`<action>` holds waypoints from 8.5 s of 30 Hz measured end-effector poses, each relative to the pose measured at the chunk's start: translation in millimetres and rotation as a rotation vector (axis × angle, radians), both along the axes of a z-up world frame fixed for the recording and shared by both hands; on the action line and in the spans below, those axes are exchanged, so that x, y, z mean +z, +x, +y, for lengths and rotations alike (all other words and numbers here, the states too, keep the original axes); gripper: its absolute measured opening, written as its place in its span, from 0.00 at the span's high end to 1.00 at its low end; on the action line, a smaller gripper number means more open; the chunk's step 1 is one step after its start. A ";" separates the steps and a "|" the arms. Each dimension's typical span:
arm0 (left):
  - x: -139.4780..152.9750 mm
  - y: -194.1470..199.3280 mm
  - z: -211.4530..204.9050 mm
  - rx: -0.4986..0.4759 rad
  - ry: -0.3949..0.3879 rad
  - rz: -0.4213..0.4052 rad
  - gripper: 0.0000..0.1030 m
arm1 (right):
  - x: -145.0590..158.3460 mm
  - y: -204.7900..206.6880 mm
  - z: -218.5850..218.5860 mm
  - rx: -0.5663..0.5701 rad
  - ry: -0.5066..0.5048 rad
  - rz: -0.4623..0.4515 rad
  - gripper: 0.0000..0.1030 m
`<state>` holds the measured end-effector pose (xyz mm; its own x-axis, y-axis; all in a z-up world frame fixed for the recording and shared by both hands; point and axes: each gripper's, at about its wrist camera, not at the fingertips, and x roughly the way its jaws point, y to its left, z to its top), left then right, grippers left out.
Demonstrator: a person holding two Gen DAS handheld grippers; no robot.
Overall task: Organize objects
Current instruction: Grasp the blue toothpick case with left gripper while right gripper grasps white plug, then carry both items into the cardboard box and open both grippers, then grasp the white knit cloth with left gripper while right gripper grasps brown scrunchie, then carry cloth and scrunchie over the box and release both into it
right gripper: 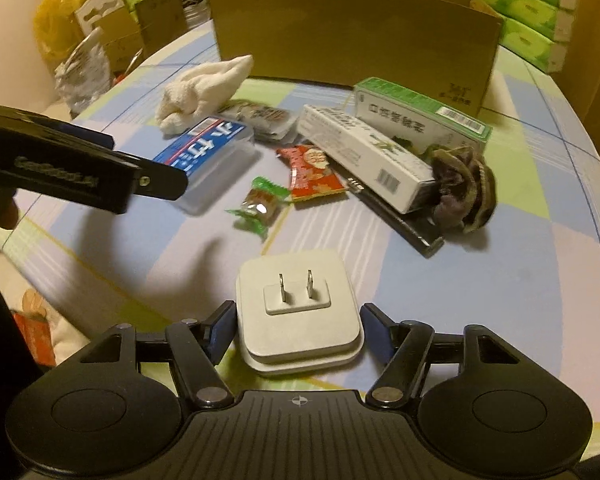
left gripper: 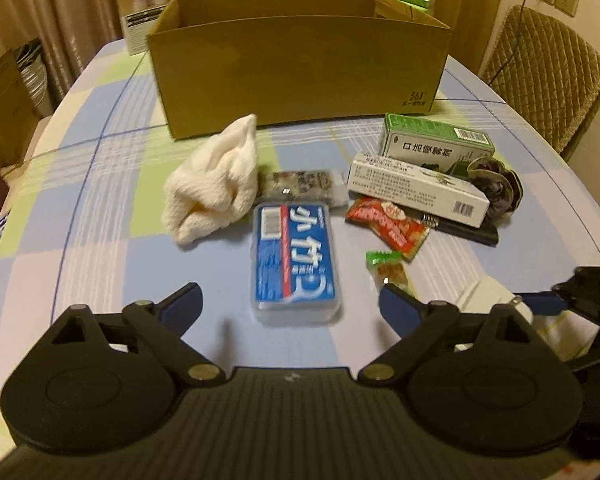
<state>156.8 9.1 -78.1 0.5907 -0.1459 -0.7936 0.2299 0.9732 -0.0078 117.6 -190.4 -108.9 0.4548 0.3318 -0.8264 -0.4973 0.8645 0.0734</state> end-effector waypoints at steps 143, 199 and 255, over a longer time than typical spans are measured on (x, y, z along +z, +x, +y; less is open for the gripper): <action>21.4 60.6 30.5 0.044 0.076 -0.106 0.67 | 53.5 66.0 -56.0 -0.351 0.116 -0.189 0.86; 145.9 61.0 -5.4 0.002 0.020 -0.201 0.67 | 173.7 83.1 -21.3 -0.157 0.143 -0.336 0.86; 138.5 201.4 14.4 0.084 -0.004 -0.199 0.17 | 166.2 247.4 -11.2 -0.187 0.254 -0.238 0.13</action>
